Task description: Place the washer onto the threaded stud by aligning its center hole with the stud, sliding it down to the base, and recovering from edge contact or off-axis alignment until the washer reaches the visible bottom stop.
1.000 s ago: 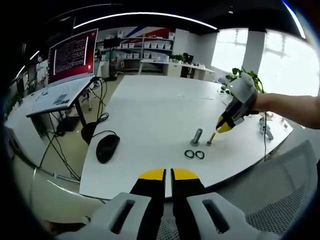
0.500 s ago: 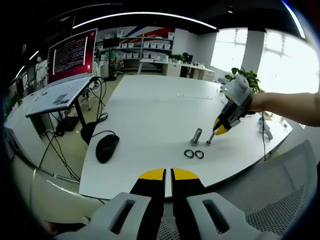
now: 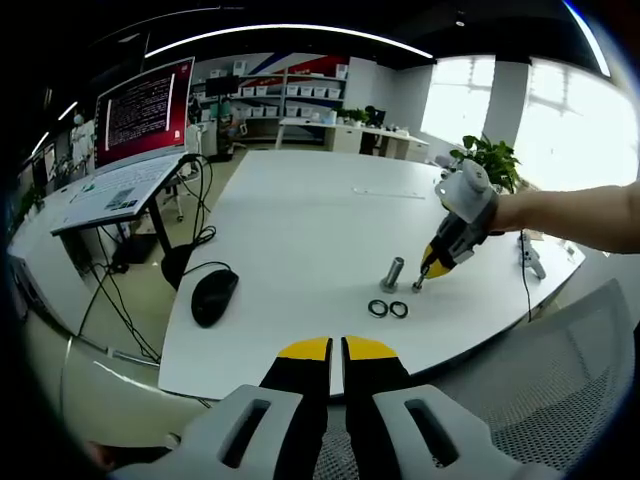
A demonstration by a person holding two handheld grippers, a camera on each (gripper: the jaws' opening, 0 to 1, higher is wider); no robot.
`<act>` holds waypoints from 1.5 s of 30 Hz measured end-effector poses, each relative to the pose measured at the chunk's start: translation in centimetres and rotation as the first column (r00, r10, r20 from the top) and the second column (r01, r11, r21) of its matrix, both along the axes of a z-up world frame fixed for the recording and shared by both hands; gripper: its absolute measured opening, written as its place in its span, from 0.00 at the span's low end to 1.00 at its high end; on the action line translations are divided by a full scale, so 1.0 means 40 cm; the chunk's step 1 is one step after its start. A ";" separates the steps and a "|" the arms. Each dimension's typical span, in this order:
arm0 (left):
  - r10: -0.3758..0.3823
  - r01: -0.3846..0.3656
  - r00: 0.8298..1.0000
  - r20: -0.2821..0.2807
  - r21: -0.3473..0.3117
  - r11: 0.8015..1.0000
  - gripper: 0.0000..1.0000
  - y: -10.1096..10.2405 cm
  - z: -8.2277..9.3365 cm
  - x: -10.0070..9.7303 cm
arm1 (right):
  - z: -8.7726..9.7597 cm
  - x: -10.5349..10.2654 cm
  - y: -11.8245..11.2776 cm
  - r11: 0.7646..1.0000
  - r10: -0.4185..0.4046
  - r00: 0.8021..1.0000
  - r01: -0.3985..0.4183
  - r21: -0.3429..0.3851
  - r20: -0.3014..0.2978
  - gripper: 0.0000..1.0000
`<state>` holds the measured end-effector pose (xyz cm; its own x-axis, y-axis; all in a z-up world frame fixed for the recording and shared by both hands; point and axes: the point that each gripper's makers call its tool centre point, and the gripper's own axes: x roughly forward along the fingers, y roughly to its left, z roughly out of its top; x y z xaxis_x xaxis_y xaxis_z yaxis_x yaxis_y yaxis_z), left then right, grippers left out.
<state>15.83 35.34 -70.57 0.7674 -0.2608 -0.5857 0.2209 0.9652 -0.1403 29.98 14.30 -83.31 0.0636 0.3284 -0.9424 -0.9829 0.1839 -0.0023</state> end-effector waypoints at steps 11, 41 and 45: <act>0.001 -0.001 1.000 0.001 0.000 1.000 0.01 0.000 0.000 0.000 | -0.040 -0.021 -0.019 0.998 0.025 1.000 -0.026 -0.065 -0.017 0.13; -0.048 0.049 0.999 0.004 -0.009 0.999 0.01 -0.019 0.002 0.001 | 0.223 -0.058 -0.124 0.871 -0.384 0.922 0.379 0.311 -0.047 0.40; -0.061 0.061 0.998 -0.010 0.003 0.998 0.01 -0.022 -0.002 -0.001 | 0.320 -0.084 -0.149 0.746 -0.505 0.857 0.491 0.449 -0.099 0.41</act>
<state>15.79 34.46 -70.65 0.7442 -0.3053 -0.5941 0.2784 0.9503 -0.1396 26.62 8.33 -70.52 0.3605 0.6213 -0.6957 -0.7519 0.6350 0.1774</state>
